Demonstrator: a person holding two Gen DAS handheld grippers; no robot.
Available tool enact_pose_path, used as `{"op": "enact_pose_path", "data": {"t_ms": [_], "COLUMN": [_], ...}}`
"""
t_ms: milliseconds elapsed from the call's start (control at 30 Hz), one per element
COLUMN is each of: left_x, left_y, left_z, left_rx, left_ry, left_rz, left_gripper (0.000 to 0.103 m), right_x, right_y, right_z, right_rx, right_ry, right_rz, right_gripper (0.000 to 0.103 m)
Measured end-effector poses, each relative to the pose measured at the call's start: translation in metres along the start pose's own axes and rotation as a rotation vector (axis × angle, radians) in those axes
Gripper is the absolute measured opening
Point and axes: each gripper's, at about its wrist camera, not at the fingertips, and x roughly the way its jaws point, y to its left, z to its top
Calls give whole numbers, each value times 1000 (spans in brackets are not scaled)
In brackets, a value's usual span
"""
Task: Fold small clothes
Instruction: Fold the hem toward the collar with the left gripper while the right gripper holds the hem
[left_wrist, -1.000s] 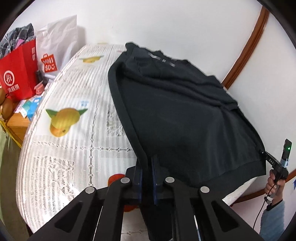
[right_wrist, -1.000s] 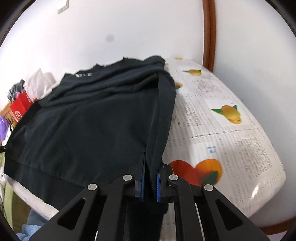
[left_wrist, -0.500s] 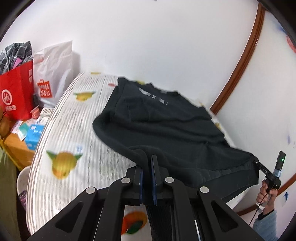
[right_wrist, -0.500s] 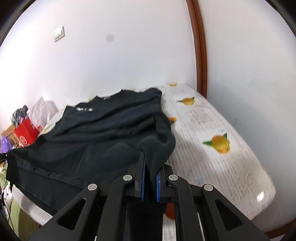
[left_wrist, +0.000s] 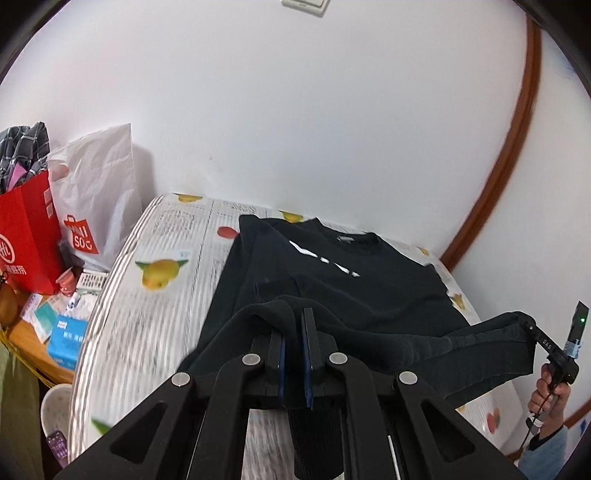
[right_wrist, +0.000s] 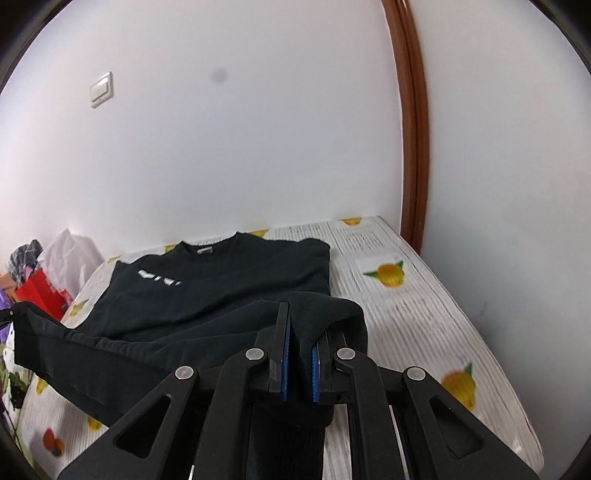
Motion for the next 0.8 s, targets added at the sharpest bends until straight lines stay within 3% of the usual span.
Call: {"op": "enact_pose_path", "data": {"t_ms": [433, 800], "left_x": [92, 146], "left_y": [-3, 9], "left_z": [30, 27], "left_rx": [100, 125], "left_ry": [91, 156], "left_rz": [172, 232], "left_gripper": [7, 8], "right_x": [111, 179], "right_y": [25, 20], "right_z": [19, 5], "right_rx": [-19, -38], "right_ry": [91, 199], "right_rz": [-53, -127], "right_gripper": [9, 9]}}
